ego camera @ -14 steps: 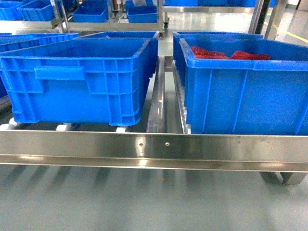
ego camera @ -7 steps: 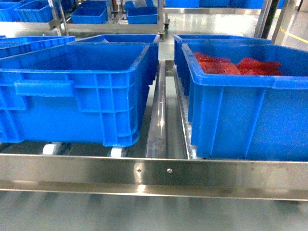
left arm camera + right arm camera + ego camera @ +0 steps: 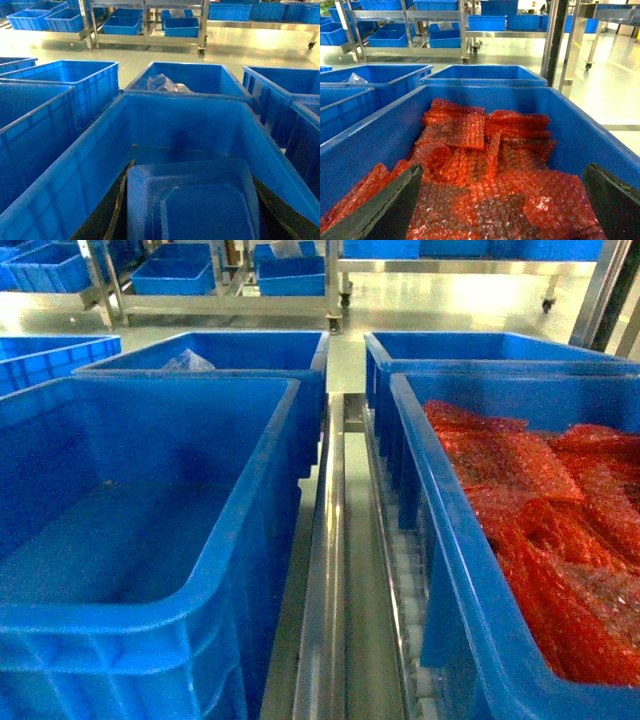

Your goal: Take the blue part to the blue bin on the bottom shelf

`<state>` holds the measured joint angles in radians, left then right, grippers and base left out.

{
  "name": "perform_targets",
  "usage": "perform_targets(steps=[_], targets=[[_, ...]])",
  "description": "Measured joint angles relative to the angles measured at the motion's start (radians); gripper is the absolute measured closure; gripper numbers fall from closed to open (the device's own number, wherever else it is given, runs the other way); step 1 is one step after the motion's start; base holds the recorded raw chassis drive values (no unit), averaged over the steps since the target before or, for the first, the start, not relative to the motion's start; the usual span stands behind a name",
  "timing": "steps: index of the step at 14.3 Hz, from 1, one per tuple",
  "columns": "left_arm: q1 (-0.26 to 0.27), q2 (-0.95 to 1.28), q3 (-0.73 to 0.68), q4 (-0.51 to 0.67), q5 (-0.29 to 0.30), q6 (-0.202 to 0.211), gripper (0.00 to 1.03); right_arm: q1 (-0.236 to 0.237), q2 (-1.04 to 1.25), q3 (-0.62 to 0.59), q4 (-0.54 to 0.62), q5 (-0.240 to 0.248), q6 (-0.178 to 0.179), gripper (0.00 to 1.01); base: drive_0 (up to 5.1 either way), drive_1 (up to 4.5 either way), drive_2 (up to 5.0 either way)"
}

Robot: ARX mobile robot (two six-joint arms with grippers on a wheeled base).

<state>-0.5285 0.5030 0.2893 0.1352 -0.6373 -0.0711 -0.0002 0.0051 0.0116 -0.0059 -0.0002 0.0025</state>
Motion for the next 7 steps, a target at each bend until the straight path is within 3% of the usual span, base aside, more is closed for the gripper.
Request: perform_targets(steps=[7], targets=[[0.0,0.0,0.0,0.0,0.001,0.0,0.59,0.0,0.0,0.0,0.0,0.0,0.0,0.03,0.0,4.08,-4.1]])
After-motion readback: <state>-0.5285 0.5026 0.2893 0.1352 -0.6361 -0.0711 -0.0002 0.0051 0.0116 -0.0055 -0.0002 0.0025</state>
